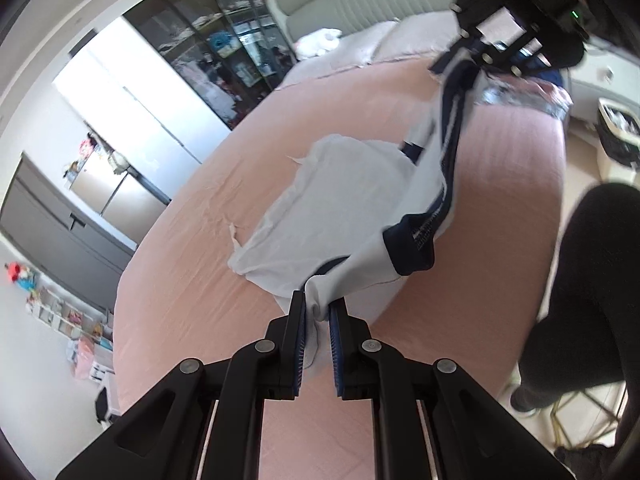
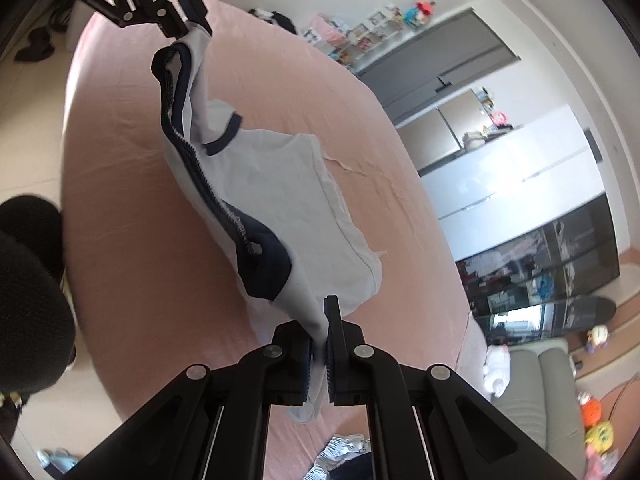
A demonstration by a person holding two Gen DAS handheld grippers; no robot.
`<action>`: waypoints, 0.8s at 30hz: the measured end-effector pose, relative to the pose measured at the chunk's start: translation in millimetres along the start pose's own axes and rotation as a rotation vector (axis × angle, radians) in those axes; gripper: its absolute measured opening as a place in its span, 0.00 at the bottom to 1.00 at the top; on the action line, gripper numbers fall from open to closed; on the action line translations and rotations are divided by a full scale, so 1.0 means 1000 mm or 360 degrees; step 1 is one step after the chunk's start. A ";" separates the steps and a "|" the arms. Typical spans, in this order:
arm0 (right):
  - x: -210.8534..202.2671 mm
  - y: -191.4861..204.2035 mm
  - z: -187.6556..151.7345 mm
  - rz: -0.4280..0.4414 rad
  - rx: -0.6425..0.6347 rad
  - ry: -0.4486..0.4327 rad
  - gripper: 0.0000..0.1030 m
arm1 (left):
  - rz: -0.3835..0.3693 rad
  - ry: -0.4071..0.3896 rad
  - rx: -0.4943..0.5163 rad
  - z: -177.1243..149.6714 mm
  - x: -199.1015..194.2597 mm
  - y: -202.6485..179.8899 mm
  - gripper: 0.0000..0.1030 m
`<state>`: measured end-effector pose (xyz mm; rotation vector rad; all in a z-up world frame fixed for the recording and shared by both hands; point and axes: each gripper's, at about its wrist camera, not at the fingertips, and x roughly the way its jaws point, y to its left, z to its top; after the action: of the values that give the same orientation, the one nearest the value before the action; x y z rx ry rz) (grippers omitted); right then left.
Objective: Fold clothes
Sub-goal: 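Lay the held hem over the shirt body near the collar with both grippers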
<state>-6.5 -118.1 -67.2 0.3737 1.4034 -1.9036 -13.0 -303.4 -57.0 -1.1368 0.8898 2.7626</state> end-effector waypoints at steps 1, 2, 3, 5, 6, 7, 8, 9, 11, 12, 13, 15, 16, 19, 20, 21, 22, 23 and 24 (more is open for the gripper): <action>0.005 -0.005 0.002 -0.0005 0.0031 0.0008 0.04 | 0.0007 -0.0005 -0.0031 0.003 0.005 0.006 0.09; 0.009 -0.010 0.004 -0.0011 0.0052 0.0016 0.04 | 0.0015 -0.0008 -0.0057 0.007 0.010 0.013 0.09; 0.015 -0.016 0.006 -0.0022 0.0067 0.0027 0.04 | 0.0030 -0.0008 -0.0063 0.010 0.016 0.018 0.09; 0.025 -0.028 0.010 -0.0032 0.0099 0.0036 0.04 | 0.0042 -0.0003 -0.0067 0.017 0.029 0.032 0.09; 0.030 -0.035 0.012 -0.0036 0.0116 0.0040 0.04 | 0.0039 -0.0001 -0.0077 0.021 0.036 0.039 0.09; 0.035 -0.040 0.013 -0.0039 0.0129 0.0042 0.04 | 0.0037 0.0002 -0.0088 0.024 0.042 0.046 0.09; 0.041 -0.045 0.014 -0.0040 0.0141 0.0050 0.04 | 0.0035 0.0004 -0.0097 0.026 0.049 0.053 0.09; 0.048 -0.050 0.015 -0.0040 0.0154 0.0059 0.04 | 0.0034 0.0008 -0.0103 0.028 0.055 0.058 0.09; 0.060 -0.057 0.017 -0.0047 0.0171 0.0078 0.04 | 0.0033 0.0014 -0.0116 0.032 0.068 0.068 0.09; 0.067 -0.061 0.018 -0.0049 0.0175 0.0088 0.04 | 0.0032 0.0017 -0.0122 0.034 0.075 0.074 0.09; 0.073 -0.064 0.018 -0.0054 0.0179 0.0095 0.04 | 0.0031 0.0021 -0.0128 0.035 0.081 0.078 0.09; 0.085 -0.071 0.019 -0.0055 0.0187 0.0112 0.04 | 0.0024 0.0034 -0.0136 0.037 0.097 0.087 0.09; 0.091 -0.074 0.020 -0.0053 0.0190 0.0122 0.04 | 0.0022 0.0041 -0.0141 0.038 0.105 0.091 0.09; 0.112 -0.085 0.023 -0.0045 0.0210 0.0150 0.04 | 0.0004 0.0054 -0.0176 0.039 0.125 0.100 0.09; 0.120 -0.090 0.023 -0.0039 0.0224 0.0160 0.04 | -0.0003 0.0059 -0.0188 0.040 0.133 0.104 0.09; 0.127 -0.093 0.024 -0.0039 0.0229 0.0169 0.04 | -0.0010 0.0063 -0.0195 0.040 0.141 0.107 0.09; 0.135 -0.096 0.025 -0.0041 0.0231 0.0178 0.04 | -0.0014 0.0068 -0.0199 0.040 0.149 0.111 0.09; 0.144 -0.099 0.026 -0.0032 0.0235 0.0188 0.04 | -0.0023 0.0080 -0.0208 0.040 0.158 0.114 0.09; 0.154 -0.102 0.028 -0.0024 0.0252 0.0201 0.04 | -0.0030 0.0091 -0.0219 0.040 0.168 0.118 0.09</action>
<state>-179.2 -188.5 -80.5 0.5698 1.3416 -2.0403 -188.8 -412.3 -85.0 -1.2430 0.6991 2.8275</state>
